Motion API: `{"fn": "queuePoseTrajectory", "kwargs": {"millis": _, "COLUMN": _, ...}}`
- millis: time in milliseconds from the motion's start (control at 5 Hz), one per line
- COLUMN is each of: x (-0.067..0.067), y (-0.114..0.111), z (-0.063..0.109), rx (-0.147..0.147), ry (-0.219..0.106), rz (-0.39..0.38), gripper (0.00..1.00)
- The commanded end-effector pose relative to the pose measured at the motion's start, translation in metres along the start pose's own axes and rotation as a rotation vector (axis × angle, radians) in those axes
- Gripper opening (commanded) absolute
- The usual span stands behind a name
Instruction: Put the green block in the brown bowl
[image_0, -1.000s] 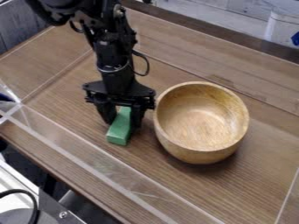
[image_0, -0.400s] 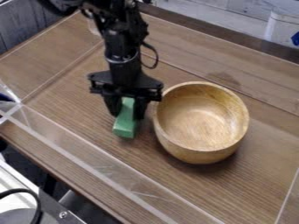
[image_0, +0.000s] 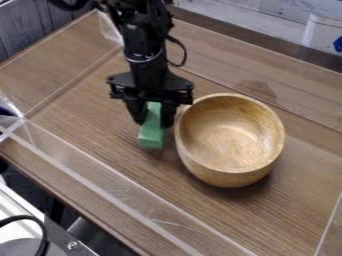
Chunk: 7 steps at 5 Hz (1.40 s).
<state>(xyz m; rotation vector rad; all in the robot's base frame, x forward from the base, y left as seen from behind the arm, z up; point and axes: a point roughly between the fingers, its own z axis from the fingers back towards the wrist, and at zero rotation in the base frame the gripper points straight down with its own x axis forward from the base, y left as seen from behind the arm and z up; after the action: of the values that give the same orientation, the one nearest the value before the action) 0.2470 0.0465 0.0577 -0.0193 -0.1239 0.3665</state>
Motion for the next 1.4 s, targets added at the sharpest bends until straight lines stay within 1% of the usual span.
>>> {"fn": "queuePoseTrajectory", "kwargs": {"millis": 0, "x": 0.017, "y": -0.006, "z": 0.019, "rx": -0.032, "ry": -0.096, "rz": 0.006, "gripper": 0.00}}
{"fn": "queuePoseTrajectory", "kwargs": {"millis": 200, "x": 0.019, "y": -0.005, "z": 0.025, "rx": -0.068, "ry": -0.090, "rz": -0.008, "gripper": 0.00}}
{"fn": "queuePoseTrajectory", "kwargs": {"millis": 400, "x": 0.023, "y": -0.007, "z": 0.034, "rx": -0.116, "ry": -0.086, "rz": -0.028, "gripper": 0.00}}
{"fn": "queuePoseTrajectory", "kwargs": {"millis": 600, "x": 0.020, "y": -0.028, "z": 0.038, "rx": -0.150, "ry": -0.079, "rz": -0.048, "gripper": 0.00}}
{"fn": "queuePoseTrajectory", "kwargs": {"millis": 800, "x": 0.017, "y": -0.039, "z": 0.040, "rx": -0.168, "ry": -0.075, "rz": -0.058, "gripper": 0.00}}
{"fn": "queuePoseTrajectory", "kwargs": {"millis": 1000, "x": 0.022, "y": -0.048, "z": 0.038, "rx": -0.179, "ry": -0.077, "rz": -0.054, "gripper": 0.00}}
{"fn": "queuePoseTrajectory", "kwargs": {"millis": 1200, "x": 0.034, "y": -0.067, "z": 0.033, "rx": -0.192, "ry": -0.078, "rz": -0.050, "gripper": 0.00}}
